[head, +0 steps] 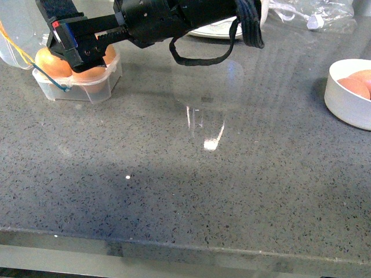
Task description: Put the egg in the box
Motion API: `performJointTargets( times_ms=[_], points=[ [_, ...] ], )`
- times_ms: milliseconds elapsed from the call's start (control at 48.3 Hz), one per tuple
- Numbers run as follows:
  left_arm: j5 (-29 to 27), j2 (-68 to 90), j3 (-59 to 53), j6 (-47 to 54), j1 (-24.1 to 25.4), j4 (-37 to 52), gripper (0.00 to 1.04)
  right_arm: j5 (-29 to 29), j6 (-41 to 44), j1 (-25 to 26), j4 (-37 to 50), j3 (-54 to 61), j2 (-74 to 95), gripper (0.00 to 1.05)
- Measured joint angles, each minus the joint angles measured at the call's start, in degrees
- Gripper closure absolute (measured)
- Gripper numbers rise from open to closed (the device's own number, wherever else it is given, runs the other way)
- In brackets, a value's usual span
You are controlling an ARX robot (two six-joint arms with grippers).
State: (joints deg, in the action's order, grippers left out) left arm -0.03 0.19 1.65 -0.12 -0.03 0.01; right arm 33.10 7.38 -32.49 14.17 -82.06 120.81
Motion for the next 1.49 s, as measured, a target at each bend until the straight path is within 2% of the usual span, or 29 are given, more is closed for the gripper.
performJointTargets(
  times_ms=[124,207,373,538,745,952,1035,1097,1180,1408,1429,1491],
  points=[
    [0.00,0.00,0.00,0.00,0.00,0.00,0.07,-0.26,-0.31,1.33,3.13,3.69,-4.11,0.07],
    [0.00,0.00,0.00,-0.02,0.00,0.00,0.07,-3.45,-0.68,3.34,4.83,7.41,-8.37,0.07],
    [0.00,0.00,0.00,0.00,0.00,0.00,0.07,-20.50,-1.49,9.49,7.41,17.33,-16.06,0.07],
    [0.00,0.00,0.00,0.00,0.02,0.00,0.07,-32.17,-1.22,15.87,11.98,29.33,-24.46,0.07],
    [0.00,0.00,0.00,0.00,0.00,0.00,0.07,-36.11,2.27,27.67,15.54,46.69,-42.80,0.07],
    [0.00,0.00,0.00,0.00,0.00,0.00,0.07,-34.01,4.22,39.69,11.06,58.25,-58.62,0.07],
    [0.00,0.00,0.00,0.00,0.00,0.00,0.07,-23.82,-0.87,44.98,19.08,64.85,-66.23,0.21],
    [0.00,0.00,0.00,0.00,0.02,0.00,0.07,-20.90,-4.11,45.55,15.80,69.35,-75.56,0.35],
    [-0.02,0.00,0.00,0.00,0.00,0.00,0.07,-21.97,-5.77,43.95,11.43,73.09,-84.61,0.53],
    [0.00,0.00,0.00,0.00,0.00,0.00,0.07,-26.43,-6.69,39.60,8.44,76.98,-92.45,0.99],
    [0.00,0.00,0.00,0.00,0.00,0.00,0.07,-26.67,-6.62,39.34,8.17,77.20,-92.94,1.02],
    [0.00,0.00,0.00,0.00,0.00,0.00,0.07,-31.17,-6.75,36.26,6.95,77.75,-94.88,1.02]
  ],
)
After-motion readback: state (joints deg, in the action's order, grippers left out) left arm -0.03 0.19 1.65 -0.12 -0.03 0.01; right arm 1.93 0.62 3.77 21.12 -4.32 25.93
